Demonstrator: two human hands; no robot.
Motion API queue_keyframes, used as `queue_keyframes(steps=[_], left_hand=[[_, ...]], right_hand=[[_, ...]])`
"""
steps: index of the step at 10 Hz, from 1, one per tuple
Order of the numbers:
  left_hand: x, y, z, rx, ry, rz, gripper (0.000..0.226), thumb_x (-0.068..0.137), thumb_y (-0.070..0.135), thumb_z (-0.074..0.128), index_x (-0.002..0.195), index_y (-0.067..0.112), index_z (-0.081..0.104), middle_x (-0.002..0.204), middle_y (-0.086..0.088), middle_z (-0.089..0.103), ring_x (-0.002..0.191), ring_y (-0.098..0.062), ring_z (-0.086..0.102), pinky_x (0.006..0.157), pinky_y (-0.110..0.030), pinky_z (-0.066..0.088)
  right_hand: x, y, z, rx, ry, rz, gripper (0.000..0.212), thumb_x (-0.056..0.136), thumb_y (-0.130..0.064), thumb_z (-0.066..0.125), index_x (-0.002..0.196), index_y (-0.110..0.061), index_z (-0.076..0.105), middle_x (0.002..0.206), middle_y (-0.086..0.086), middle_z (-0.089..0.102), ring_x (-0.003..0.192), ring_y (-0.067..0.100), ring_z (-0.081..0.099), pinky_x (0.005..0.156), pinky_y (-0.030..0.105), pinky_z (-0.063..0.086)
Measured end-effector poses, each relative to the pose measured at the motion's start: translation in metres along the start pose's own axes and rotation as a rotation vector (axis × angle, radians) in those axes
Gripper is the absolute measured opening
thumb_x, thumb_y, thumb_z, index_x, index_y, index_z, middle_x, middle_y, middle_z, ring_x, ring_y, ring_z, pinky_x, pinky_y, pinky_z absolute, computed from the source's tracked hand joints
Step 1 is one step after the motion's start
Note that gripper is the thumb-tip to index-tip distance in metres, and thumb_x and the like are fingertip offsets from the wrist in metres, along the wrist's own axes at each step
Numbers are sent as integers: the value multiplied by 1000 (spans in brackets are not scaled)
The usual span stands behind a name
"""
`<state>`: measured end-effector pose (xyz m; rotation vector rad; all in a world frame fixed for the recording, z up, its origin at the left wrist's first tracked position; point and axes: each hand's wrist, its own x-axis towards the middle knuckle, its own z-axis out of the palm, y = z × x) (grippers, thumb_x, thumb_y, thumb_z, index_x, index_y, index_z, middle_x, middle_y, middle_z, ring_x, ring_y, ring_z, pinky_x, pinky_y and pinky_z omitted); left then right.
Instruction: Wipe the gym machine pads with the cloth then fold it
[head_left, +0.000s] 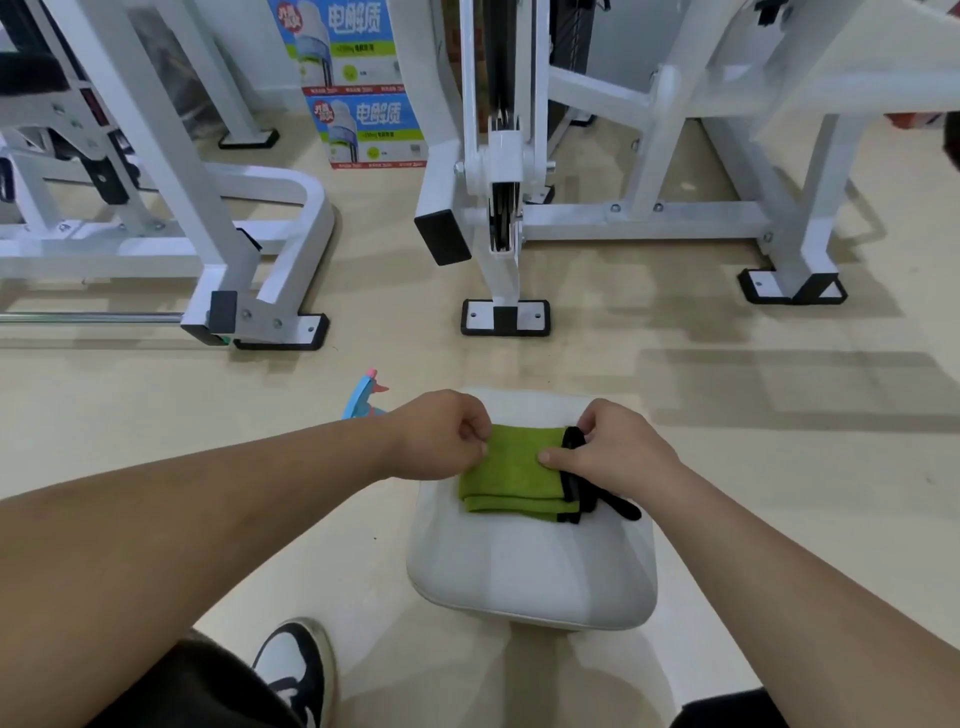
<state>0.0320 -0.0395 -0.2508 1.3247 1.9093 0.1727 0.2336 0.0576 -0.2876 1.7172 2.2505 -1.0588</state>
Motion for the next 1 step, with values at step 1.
queue_keyframes(steps=[1], left_hand=[[-7,21,-13,73,128,34,19,100,26,57,117,25,66,112,12,67,95,-8,62,71,-12,35]], right_hand=[[-1,-6,-6,97,161,-98,47,84,-64,69,115,-29,60,114,-11,61,103,14,61,85,35,51]])
